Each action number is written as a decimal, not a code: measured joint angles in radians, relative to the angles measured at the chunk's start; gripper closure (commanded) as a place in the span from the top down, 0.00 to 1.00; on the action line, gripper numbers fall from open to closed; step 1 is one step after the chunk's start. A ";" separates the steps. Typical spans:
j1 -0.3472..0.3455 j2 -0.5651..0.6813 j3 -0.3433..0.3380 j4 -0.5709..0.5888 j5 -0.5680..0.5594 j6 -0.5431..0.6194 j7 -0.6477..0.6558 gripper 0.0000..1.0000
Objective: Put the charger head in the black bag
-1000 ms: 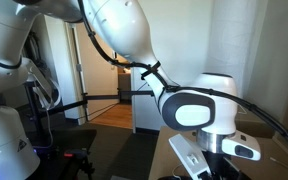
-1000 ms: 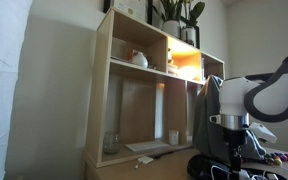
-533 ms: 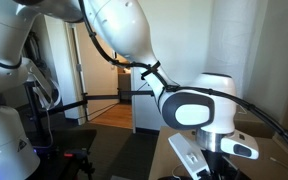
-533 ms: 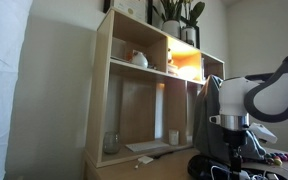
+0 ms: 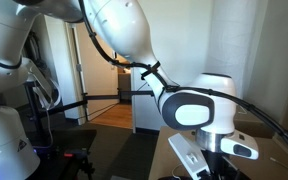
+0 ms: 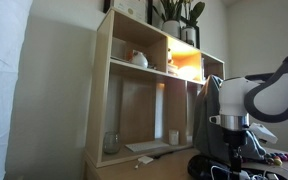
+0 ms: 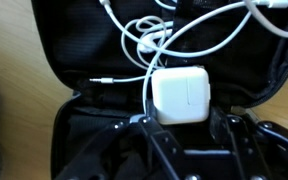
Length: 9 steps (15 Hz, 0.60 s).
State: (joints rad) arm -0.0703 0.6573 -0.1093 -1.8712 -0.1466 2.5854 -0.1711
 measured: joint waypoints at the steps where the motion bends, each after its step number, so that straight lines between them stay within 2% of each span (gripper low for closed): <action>1: 0.000 0.000 0.000 -0.001 0.000 0.003 0.000 0.27; 9: -0.002 -0.016 0.000 -0.073 -0.004 0.154 -0.002 0.27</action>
State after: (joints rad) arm -0.0726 0.6411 -0.1098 -1.9439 -0.1510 2.7393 -0.1734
